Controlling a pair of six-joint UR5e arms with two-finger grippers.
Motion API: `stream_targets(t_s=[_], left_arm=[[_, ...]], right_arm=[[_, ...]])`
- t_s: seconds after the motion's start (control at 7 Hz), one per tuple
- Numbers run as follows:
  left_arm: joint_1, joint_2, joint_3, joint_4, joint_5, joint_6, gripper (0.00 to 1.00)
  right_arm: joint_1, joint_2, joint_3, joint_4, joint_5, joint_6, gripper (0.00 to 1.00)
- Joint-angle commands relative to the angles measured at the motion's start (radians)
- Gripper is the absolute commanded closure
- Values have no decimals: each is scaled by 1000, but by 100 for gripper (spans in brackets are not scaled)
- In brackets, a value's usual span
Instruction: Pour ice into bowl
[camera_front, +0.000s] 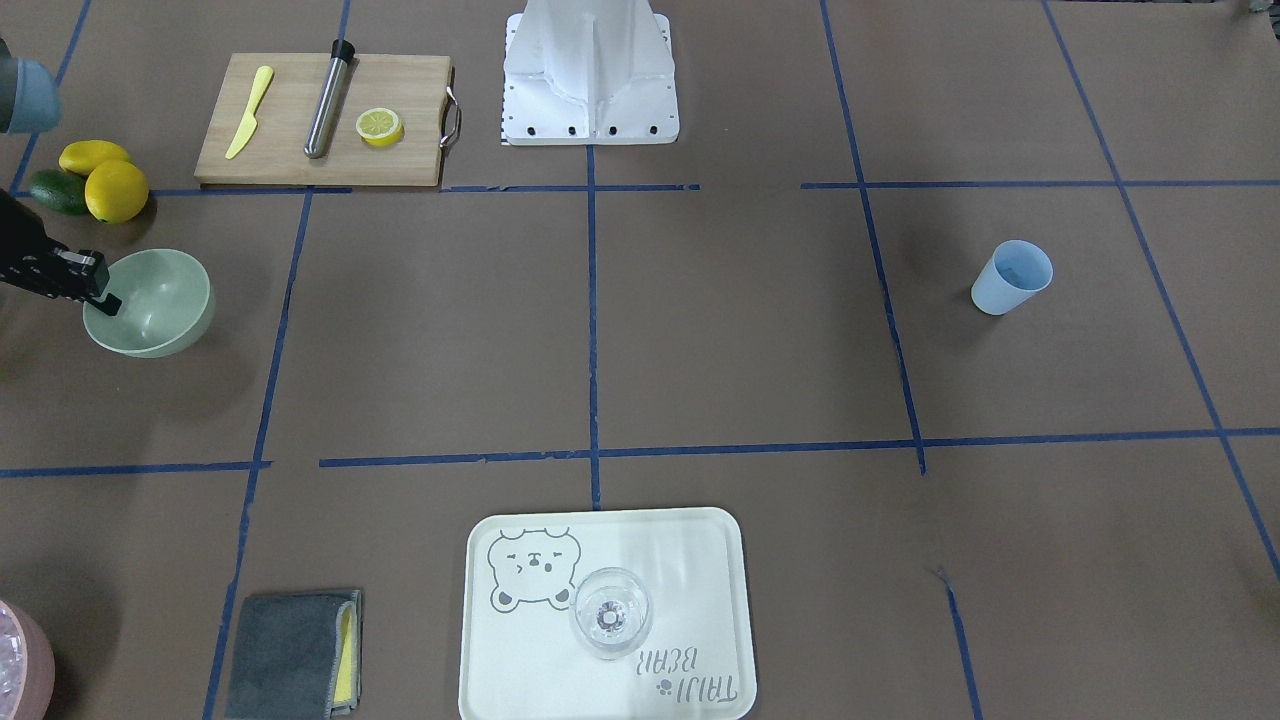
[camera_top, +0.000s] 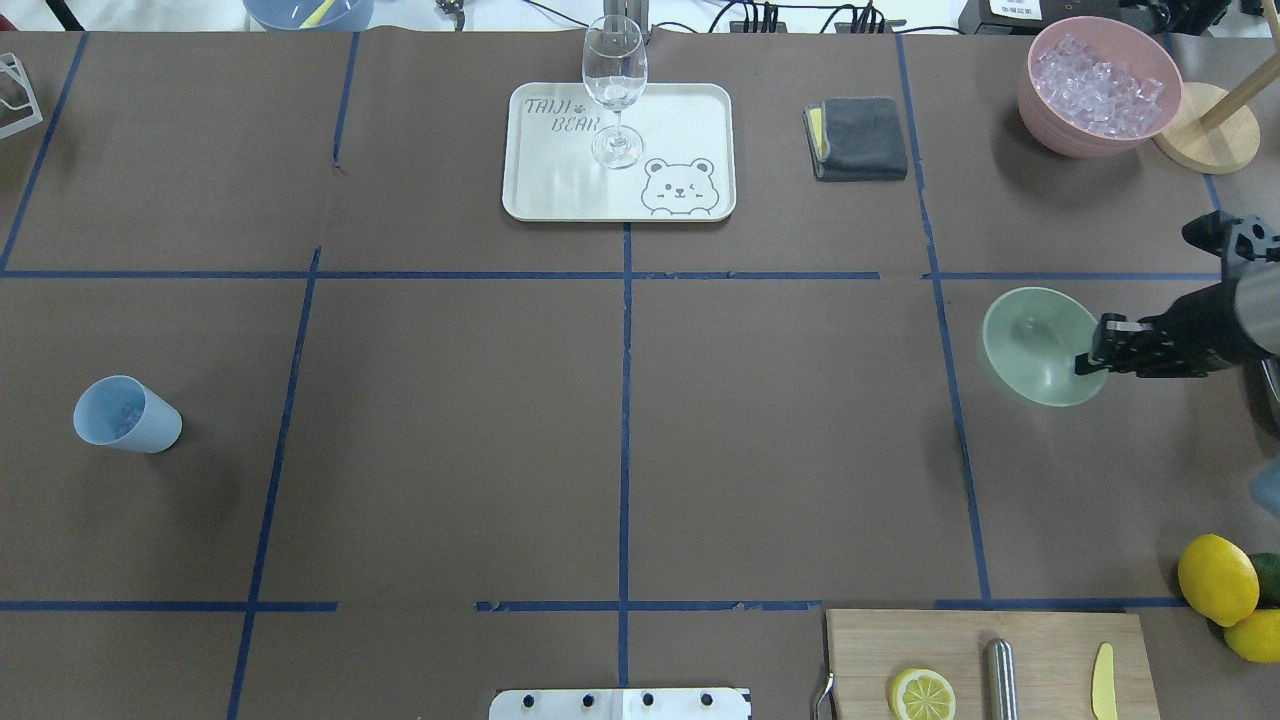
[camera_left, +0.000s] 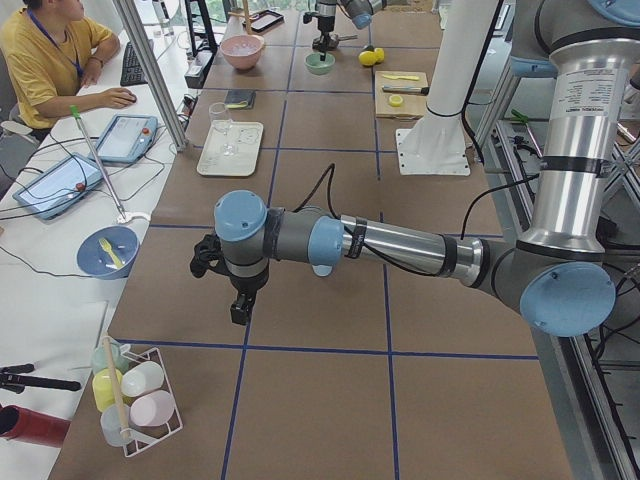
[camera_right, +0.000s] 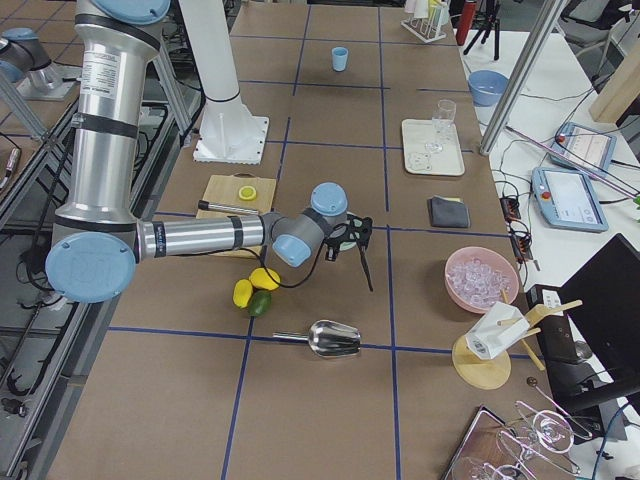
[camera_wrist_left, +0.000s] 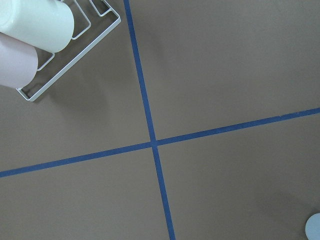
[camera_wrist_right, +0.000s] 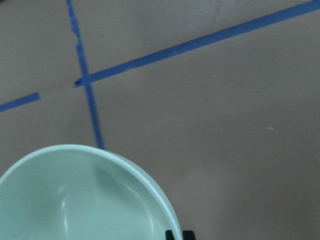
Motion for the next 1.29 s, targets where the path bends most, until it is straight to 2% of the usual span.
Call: stream_targets(t_s=[0.0, 0.14, 0.29, 0.43, 0.57, 0.71, 1.0, 1.14], left_arm=[[1, -2, -23, -2, -4, 1, 0], [2, -2, -24, -2, -8, 1, 0], [1, -1, -23, -23, -10, 0, 0], [2, -1, -14, -38, -10, -3, 0], [2, -2, -10, -38, -11, -6, 0], [2, -7, -9, -51, -11, -6, 0], [4, 2, 21, -144, -8, -5, 0], [4, 5, 38, -193, -7, -6, 0]], right_arm=[[-120, 178, 11, -3, -53, 299, 100], [-194, 278, 10, -7, -114, 427, 100], [-311, 365, 7, -15, -224, 537, 100], [-412, 541, 2, -217, -390, 614, 100], [-471, 701, -22, -416, -460, 618, 100], [-511, 795, -112, -441, -513, 667, 100], [-560, 967, -365, -440, -596, 690, 100], [-574, 963, -377, -441, -597, 692, 100]])
